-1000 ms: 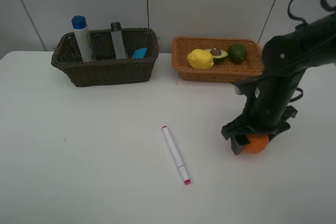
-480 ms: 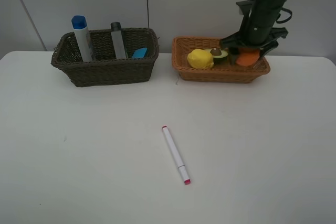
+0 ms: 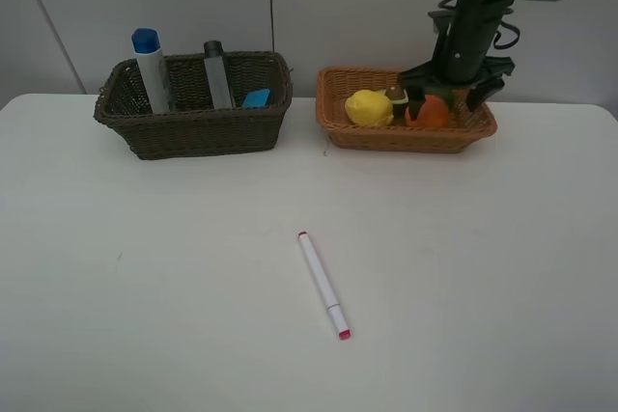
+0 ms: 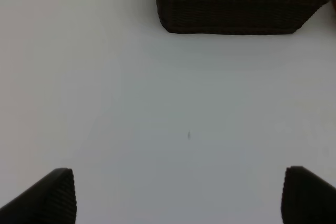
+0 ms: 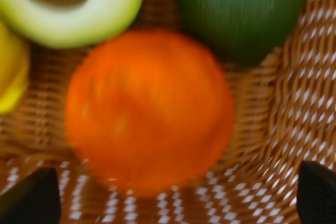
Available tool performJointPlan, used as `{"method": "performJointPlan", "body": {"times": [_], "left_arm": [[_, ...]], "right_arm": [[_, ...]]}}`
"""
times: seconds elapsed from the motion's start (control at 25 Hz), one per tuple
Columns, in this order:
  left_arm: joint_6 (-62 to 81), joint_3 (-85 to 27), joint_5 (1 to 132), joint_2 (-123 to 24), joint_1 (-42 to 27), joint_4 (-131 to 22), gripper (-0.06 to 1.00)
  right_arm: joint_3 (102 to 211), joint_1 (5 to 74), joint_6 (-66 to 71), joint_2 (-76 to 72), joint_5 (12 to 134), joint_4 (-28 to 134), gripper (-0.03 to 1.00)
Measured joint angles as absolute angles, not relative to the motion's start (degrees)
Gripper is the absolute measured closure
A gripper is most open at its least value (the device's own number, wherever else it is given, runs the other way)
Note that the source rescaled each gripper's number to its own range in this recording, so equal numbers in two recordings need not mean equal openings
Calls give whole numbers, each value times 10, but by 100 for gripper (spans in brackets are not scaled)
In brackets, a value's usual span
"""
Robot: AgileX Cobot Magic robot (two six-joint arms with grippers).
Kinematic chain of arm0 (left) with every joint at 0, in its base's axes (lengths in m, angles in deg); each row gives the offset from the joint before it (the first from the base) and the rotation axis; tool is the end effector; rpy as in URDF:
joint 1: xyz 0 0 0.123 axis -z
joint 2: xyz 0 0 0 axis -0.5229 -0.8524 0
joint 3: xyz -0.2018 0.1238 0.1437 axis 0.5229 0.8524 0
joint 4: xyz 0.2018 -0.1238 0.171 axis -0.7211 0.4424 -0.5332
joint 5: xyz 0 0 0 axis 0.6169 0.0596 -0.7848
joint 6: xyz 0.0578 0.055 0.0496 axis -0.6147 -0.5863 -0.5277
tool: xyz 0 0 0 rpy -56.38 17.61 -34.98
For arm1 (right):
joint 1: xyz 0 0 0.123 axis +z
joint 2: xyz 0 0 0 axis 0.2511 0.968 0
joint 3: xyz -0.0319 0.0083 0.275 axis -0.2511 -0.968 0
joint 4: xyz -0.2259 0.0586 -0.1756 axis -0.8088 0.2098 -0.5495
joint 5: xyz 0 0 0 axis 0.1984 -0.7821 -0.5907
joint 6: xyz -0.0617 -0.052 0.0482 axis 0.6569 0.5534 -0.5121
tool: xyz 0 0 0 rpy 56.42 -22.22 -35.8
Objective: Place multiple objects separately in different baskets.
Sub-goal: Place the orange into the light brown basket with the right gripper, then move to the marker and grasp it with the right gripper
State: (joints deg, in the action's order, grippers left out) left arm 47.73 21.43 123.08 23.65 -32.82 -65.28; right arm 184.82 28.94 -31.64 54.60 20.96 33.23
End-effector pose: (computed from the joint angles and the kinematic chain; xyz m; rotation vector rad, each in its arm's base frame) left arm 0.0396 -0.0031 0.2980 -0.0975 2.0288 -0.0921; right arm 0.4983 0.1106 0.1541 -0.1948 2.8792 -0.2007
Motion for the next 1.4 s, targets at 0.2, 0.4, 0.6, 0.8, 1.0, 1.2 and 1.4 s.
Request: {"method": "performJointPlan", "body": {"times": [0.2,0.4,0.6,0.8,1.0,1.2,1.4], "left_arm": [[477,214,1231,237,-328,-653,-5],[477,214,1231,237,-328,-653,-5],[477,214,1231,237,-328,-653,-5],[477,214,1231,237,-328,-653,-5],[477,214,1231,237,-328,-653,-5],[477,214,1231,237,-328,-653,-5],[477,214,1231,237,-328,-653,-5]], "right_arm": [[1848,291,-308,504,146,379,-2],[1847,321,-301,430,127,421,-3],[1794,387,-299,370,128,459,-3],[1677,485,-304,340,127,480,-3],[1571,599,-324,351,158,500,-3],[1540,644,-327,390,226,514,-3],[1538,643,-327,433,272,473,-3]]}}
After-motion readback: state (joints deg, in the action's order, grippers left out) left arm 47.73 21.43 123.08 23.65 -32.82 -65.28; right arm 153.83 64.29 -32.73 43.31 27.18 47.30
